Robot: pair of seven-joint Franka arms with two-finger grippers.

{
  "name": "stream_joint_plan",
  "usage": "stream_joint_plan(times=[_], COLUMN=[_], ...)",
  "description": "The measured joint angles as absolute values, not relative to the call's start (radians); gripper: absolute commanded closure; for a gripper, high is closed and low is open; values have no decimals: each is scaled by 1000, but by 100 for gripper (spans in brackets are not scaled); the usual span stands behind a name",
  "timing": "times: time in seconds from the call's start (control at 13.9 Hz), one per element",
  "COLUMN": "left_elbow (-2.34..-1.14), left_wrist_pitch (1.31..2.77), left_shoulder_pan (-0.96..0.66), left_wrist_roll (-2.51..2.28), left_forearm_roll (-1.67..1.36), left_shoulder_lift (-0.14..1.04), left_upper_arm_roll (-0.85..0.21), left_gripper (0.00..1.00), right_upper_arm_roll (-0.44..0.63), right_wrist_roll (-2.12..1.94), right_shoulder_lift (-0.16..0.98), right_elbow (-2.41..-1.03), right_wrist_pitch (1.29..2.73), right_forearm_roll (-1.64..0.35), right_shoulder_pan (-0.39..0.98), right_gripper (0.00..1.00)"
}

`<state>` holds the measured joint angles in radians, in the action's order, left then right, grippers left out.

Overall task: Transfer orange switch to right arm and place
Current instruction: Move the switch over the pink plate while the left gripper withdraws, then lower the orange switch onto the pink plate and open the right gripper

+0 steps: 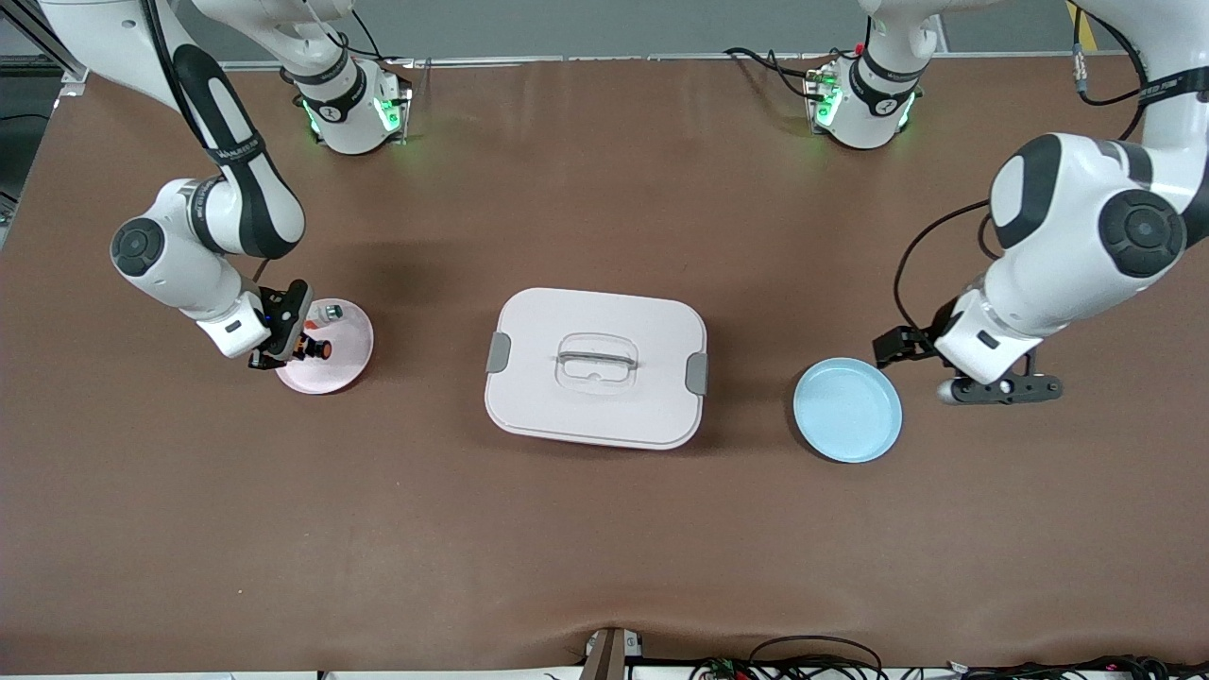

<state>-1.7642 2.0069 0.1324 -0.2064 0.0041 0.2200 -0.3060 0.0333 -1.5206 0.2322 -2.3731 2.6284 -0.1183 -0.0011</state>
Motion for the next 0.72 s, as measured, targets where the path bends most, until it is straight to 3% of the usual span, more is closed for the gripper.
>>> stream_joint_plan(times=[0.72], left_elbow=[-1725], left_wrist_pitch=[1945], left_shoulder_pan=[225], left_wrist_roll=[-97], left_forearm_roll=[10], left_shoulder_lift=[109], left_upper_arm_roll=[-306], left_gripper=[0], right_upper_arm_roll=[16], right_wrist_roll=[-1523], right_shoulder_lift=[314], right_elbow=[-2376], right_wrist_pitch=[2720], right_forearm_roll=[-118], right_shoulder_pan=[3], right_gripper=[100])
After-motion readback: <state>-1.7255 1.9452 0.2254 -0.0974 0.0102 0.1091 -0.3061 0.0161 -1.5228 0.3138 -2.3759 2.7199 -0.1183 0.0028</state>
